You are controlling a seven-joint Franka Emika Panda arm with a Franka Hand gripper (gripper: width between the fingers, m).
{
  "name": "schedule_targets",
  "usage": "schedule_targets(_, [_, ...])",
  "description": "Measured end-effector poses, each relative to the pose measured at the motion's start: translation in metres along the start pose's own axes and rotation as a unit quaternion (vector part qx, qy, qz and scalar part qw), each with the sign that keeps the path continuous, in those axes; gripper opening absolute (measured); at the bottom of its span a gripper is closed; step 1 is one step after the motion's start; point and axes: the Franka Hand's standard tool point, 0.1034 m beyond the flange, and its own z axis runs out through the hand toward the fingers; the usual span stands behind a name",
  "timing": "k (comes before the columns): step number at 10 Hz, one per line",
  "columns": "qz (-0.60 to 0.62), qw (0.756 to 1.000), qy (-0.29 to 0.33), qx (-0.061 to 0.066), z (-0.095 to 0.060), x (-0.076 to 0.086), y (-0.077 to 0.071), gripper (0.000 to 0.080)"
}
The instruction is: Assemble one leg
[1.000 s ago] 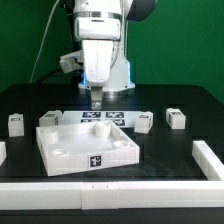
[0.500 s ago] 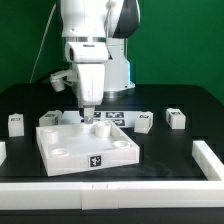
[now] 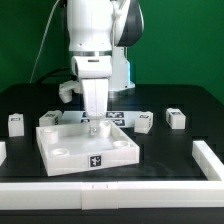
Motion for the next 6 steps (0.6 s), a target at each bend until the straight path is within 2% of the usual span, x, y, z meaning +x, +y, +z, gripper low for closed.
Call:
schedule_targets(3, [0.007, 1.000, -0.004, -0.006, -0.002, -0.009, 0.006, 0.0649])
schedule_targets(5, [0.014, 1.000, -0.003, -0.003, 0.002, -0.014, 0.004, 0.0404])
schedule_targets(6, [0.015, 1.000, -0.004, -0.003, 0.003, -0.015, 0.005, 0.0404])
